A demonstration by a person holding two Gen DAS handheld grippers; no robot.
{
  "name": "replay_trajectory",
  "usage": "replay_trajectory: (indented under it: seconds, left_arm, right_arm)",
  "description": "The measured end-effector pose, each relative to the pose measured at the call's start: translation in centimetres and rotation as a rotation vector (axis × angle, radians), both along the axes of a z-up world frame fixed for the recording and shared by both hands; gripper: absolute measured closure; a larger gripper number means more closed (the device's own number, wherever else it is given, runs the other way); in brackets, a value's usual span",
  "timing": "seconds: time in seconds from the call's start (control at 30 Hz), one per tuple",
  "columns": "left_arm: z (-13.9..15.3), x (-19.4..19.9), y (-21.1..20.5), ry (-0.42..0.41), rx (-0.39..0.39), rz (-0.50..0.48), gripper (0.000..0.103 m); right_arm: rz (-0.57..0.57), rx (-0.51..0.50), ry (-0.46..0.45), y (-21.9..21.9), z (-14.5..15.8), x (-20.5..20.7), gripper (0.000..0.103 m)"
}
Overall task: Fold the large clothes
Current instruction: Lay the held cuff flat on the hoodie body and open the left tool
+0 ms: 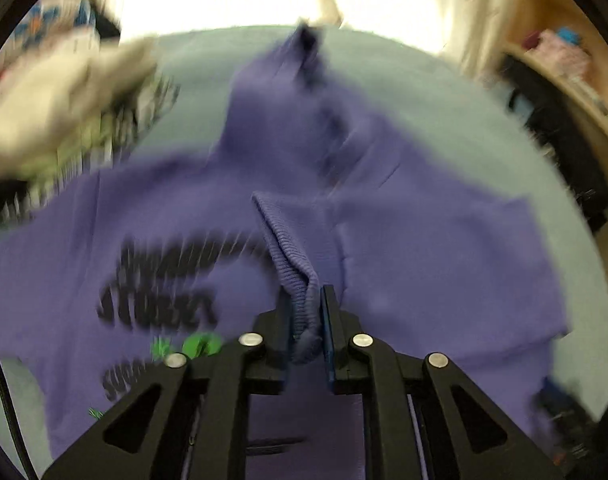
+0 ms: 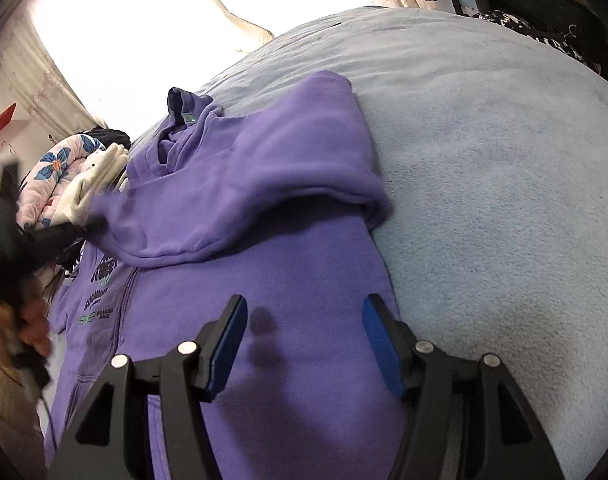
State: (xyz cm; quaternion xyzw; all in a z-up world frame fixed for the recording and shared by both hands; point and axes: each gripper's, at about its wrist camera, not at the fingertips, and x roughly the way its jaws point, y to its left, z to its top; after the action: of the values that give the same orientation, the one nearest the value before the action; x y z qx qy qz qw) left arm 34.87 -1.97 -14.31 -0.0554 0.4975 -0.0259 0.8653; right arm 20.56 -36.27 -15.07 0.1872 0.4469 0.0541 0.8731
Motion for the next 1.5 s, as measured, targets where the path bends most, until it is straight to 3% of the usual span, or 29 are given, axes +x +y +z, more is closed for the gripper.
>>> replay_trajectory:
  seconds: [0.07,0.13,0.2,0.3,0.37,0.47,0.5,0.53,0.57,0.6,0.7,0.83,0.9,1.03,1.07,1.1,1.17,1.27,1.33,1.4,1.5]
  left_arm:
    - [-2.1,-0.3,1.4,0.061,-0.041,0.036,0.077]
    - [-2.0,-0.9,2.5,0.039,-0.137,0.052,0.07]
    - [-1.9,-0.7,2.8,0.057,-0.225,0.047,0.048]
    - [-2.3,0.1,2.9,0.071,-0.266,0.043,0.039]
    - [-2.6,1.1,2.5,0.076,-0.27,0.032,0.036]
    - [-3.6,2.4,2.6,0.075,-0.249,0.009,0.035]
    - [-3.6,2.7,2.1,0.074,-0.236,-0.003,0.041]
    - [-3.7,2.9,2.0,0.069,-0.225,-0.022,0.056]
    - [-3.6,3.3,1.3,0.073,-0.217,-0.053,0.083]
    - [-3.4,3.6,0.7,0.081,-0.216,-0.078,0.088]
    - [-1.2,3.5,-0.6,0.004,-0.129,-0.096,0.09]
    - [1.9,2.9,0.5,-0.096,-0.1,-0.085,0.09]
    - [1.7,3.3,2.0,-0.091,-0.094,-0.043,0.089]
    - [-2.0,3.8,3.9,0.039,-0.116,-0.013,0.085]
    - [-2.6,3.5,3.8,0.028,-0.104,-0.013,0.081]
    - [-2.6,3.2,3.8,0.008,-0.102,-0.016,0.081]
    - [-2.8,3.0,3.4,-0.013,-0.082,-0.017,0.081]
    - [-2.5,3.0,2.3,-0.001,-0.035,-0.024,0.075]
    - [-2.1,3.4,2.2,0.034,-0.03,-0.041,0.059]
    - [-1.2,3.5,2.9,0.062,-0.081,-0.051,0.037]
    - [-0.1,4.3,4.5,0.041,-0.178,-0.027,0.034]
  right_arm:
    - [0.007,-0.02,0.003,0.2,0.1,0.1,0.039]
    - [0.012,-0.045,0.011,0.6,0.3,0.4,0.038]
    - [0.018,-0.07,0.03,0.7,0.5,0.5,0.038]
    - [0.03,-0.079,0.056,1.4,1.5,0.4,0.038]
    - [0.029,-0.022,0.051,0.7,3.0,0.1,0.038]
    - [-0.006,0.01,0.036,-1.0,4.7,0.1,0.038]
    - [-0.019,0.012,0.037,-1.5,4.9,0.3,0.037]
    - [-0.048,0.012,0.042,-2.5,5.0,0.8,0.037]
    - [-0.076,0.008,0.055,-3.4,4.9,1.2,0.037]
    - [-0.096,0.005,0.068,-3.8,4.6,1.7,0.037]
    - [-0.141,0.055,0.113,-5.6,3.6,3.8,0.037]
    - [-0.133,0.05,0.103,-5.4,3.3,5.5,0.037]
    - [-0.108,0.026,0.114,-4.5,2.8,6.7,0.037]
    - [-0.048,-0.047,0.175,-2.6,0.6,8.3,0.039]
    - [-0.039,-0.071,0.176,-2.2,0.3,8.6,0.049]
    - [-0.026,-0.096,0.171,-2.0,-0.3,8.8,0.067]
    - [-0.035,-0.105,0.172,-2.0,-0.9,8.9,0.068]
    - [-0.035,-0.118,0.192,-1.7,-0.7,9.2,0.067]
    - [-0.026,-0.116,0.213,-1.5,0.2,9.2,0.061]
    - [0.003,-0.127,0.185,-1.5,1.8,9.3,0.053]
    - [0.019,-0.127,0.132,-1.6,3.5,10.8,0.038]
